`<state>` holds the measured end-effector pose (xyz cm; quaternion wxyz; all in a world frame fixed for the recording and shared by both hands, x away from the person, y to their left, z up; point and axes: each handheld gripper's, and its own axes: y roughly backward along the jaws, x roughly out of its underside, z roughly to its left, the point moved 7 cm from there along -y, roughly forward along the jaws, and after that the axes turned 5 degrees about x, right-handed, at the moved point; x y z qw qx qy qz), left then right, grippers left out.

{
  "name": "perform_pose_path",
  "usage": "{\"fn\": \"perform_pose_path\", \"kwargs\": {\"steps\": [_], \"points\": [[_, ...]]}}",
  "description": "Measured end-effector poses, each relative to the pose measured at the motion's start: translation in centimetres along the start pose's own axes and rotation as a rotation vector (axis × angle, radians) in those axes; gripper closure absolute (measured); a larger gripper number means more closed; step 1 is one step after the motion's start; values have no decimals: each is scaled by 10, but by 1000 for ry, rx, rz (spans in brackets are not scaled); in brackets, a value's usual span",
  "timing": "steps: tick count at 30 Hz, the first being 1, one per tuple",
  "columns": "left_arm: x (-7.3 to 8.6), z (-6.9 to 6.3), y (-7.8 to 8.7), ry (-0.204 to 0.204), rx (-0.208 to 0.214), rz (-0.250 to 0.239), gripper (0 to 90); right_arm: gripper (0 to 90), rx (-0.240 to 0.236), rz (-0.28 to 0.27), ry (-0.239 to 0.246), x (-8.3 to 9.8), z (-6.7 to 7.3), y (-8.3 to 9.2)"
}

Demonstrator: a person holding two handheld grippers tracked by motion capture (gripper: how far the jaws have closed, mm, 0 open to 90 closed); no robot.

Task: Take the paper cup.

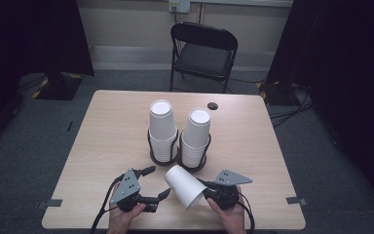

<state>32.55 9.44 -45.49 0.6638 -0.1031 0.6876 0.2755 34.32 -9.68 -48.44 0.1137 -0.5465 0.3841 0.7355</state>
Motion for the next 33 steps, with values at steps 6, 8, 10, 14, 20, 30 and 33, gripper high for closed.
{"fn": "perform_pose_path", "kwargs": {"steps": [6, 8, 10, 14, 20, 30, 33], "points": [[2, -9, -4, -76, 35, 35, 170, 863, -28, 52, 12, 2, 3, -2], [4, -12, -6, -93, 44, 53, 169, 862, -35, 65, 16, 2, 3, -3], [5, -12, -8, -108, 49, 64, 160, 863, -43, 75, 15, 2, 3, -3], [6, -14, -11, -115, 60, 68, 158, 863, -50, 106, 20, 1, 2, -3], [9, -18, -19, -170, 90, 119, 156, 863, -78, 150, 17, -3, -1, -3], [13, -21, -19, -243, 132, 178, 155, 864, -113, 260, 9, -5, -2, -8], [14, -22, -20, -261, 136, 198, 155, 863, -122, 282, 8, -6, -3, -9]]}}
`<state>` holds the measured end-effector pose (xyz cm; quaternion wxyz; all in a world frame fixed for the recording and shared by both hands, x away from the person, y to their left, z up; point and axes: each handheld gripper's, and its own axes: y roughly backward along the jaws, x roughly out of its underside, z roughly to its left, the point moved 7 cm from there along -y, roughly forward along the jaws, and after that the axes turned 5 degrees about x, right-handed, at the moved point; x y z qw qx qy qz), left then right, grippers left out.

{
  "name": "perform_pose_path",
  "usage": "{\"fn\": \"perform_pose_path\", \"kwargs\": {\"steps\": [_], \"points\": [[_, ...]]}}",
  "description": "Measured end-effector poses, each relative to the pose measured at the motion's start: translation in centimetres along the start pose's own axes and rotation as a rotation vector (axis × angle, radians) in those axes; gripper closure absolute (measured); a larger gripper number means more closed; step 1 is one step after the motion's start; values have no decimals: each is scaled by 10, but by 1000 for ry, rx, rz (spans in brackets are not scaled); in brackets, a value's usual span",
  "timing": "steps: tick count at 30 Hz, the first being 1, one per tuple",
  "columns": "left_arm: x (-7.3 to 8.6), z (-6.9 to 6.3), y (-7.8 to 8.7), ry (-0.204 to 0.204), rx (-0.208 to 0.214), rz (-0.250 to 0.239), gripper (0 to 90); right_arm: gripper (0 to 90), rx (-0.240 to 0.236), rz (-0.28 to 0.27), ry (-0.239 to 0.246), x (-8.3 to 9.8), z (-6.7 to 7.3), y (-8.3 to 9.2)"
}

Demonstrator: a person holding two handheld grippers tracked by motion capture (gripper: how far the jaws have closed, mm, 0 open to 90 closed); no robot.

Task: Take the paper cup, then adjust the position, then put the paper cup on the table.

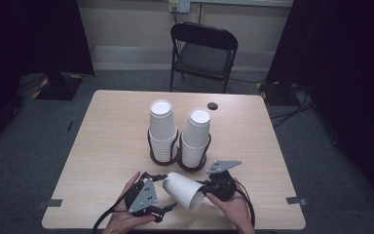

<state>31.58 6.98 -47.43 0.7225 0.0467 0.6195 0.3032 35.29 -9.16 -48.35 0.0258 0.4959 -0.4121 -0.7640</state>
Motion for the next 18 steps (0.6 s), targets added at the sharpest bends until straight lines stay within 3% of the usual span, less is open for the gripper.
{"fn": "perform_pose_path", "kwargs": {"steps": [12, 18], "points": [[2, -6, -5, -25, 15, 12, 155, 865, -56, 121, 9, -3, 3, -4], [4, -9, -7, -66, 39, 36, 151, 866, -78, 170, 13, -4, 3, -6]]}}
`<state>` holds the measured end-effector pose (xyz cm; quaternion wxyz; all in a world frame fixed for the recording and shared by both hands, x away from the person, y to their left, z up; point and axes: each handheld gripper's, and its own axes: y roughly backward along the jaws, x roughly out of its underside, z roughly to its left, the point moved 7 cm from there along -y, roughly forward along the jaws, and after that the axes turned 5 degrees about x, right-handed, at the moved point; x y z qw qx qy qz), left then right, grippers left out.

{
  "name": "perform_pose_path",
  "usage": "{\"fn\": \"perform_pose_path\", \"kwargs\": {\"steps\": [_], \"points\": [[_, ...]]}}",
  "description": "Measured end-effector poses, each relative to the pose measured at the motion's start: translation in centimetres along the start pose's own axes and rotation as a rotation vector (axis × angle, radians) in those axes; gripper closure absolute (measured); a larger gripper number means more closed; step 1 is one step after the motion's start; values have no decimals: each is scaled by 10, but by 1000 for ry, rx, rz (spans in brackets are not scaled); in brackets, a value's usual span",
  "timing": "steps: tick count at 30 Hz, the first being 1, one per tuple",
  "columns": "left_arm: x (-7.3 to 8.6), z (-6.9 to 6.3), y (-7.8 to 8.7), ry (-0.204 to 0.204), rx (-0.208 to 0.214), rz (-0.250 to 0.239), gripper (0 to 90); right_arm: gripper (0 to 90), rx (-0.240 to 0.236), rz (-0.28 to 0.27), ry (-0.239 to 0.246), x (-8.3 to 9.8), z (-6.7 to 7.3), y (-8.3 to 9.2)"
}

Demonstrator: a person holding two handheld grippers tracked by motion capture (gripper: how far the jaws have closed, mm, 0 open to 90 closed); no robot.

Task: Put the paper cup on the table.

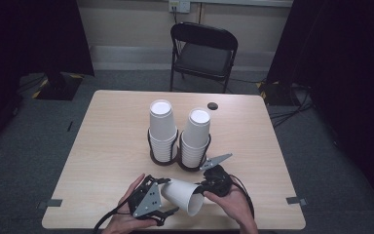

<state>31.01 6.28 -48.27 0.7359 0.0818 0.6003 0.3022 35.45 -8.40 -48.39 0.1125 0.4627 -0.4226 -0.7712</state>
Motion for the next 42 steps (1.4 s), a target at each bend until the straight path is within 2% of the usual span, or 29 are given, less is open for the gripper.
{"fn": "perform_pose_path", "kwargs": {"steps": [4, 10, 14, 15, 19, 20, 26, 28, 30, 32, 42], "points": [[-1, -2, -2, -11, 13, 7, 143, 866, -23, 27, -4, -1, 0, -2], [-3, -3, -10, -79, 0, 67, 90, 866, -45, 47, -16, -3, -1, -6], [-8, -4, -16, -121, -1, 88, 45, 866, -54, 56, -16, -9, 0, -6], [-9, -6, -17, -119, 0, 80, 39, 866, -58, 60, -16, -10, 1, -7], [-10, -6, -23, -151, 1, 102, 16, 865, -77, 77, -21, -13, 5, -10], [-9, -7, -25, -135, 4, 98, 13, 865, -81, 76, -25, -14, 5, -11], [-10, -7, -28, -147, -11, 110, 16, 864, -105, 94, -57, -16, 7, -15], [-11, -8, -29, -136, -23, 105, 21, 864, -109, 93, -61, -18, 8, -17], [-13, -8, -28, -135, -13, 84, 37, 866, -110, 82, -68, -20, 9, -17], [-19, -9, -28, -136, -14, 52, 73, 876, -102, 90, -75, -20, 9, -19], [-25, -8, -34, -129, -36, 46, 73, 871, -79, 69, -105, -20, 3, -14]]}}
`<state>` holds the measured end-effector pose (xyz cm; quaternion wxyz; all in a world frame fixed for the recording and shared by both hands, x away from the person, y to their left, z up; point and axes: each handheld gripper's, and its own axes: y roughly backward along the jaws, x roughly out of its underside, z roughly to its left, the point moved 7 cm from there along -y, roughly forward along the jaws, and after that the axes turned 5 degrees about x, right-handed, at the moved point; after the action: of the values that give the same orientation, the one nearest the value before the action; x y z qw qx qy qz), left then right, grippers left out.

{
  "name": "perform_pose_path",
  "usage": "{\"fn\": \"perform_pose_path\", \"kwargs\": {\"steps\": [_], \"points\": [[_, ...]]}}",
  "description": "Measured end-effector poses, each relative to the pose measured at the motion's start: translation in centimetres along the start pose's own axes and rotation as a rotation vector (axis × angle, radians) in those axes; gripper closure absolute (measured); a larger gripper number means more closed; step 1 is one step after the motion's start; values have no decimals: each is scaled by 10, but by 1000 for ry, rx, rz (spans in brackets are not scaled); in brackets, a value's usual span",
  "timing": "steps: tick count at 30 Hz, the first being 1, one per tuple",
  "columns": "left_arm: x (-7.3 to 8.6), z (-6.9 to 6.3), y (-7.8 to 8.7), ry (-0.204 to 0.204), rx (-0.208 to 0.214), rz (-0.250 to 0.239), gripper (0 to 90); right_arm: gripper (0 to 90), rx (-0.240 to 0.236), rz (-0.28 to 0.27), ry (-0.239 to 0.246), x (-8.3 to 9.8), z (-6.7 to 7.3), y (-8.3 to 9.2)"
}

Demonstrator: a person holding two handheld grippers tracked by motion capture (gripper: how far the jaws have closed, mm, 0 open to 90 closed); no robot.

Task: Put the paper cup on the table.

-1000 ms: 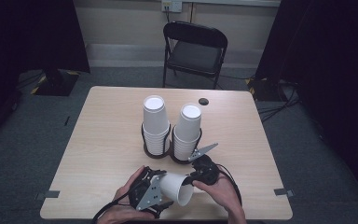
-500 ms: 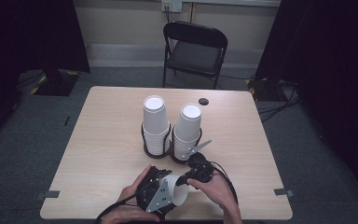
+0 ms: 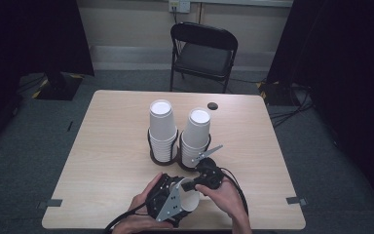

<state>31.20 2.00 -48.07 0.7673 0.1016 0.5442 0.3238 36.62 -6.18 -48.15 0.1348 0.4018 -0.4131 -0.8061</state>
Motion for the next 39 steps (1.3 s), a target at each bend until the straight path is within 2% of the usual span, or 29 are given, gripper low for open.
{"fn": "perform_pose_path", "kwargs": {"steps": [3, 8, 11, 14, 23, 26, 27, 28, 30, 33, 39], "points": [[-1, 0, -1, 7, 10, -7, 66, 870, 5, 5, -6, 0, 1, 0], [-2, -1, -3, 1, -3, -1, 64, 868, -6, 18, -1, -2, 6, -3], [0, 0, -3, 0, -1, 13, 67, 868, 8, 21, -7, -2, 6, -3], [0, 0, -3, 8, -3, -1, 77, 865, 17, 25, -10, -1, 5, -3], [4, 7, 1, 80, -18, -32, 88, 812, 8, 1, -13, -1, 5, -1], [6, 9, 3, 108, -39, -51, 88, 749, 5, -13, -10, -2, 6, 1], [6, 11, 5, 106, -43, -49, 88, 737, 10, -16, -12, -2, 6, 2], [6, 11, 5, 129, -43, -68, 88, 727, 7, -25, -11, -2, 7, 3], [7, 14, 7, 139, -47, -72, 88, 703, 2, -52, -10, -3, 7, 6], [8, 17, 8, 177, -57, -101, 88, 678, -2, -82, -6, -4, 7, 8], [11, 20, 10, 210, -75, -111, 88, 623, -3, -144, -10, -7, 7, 8]]}}
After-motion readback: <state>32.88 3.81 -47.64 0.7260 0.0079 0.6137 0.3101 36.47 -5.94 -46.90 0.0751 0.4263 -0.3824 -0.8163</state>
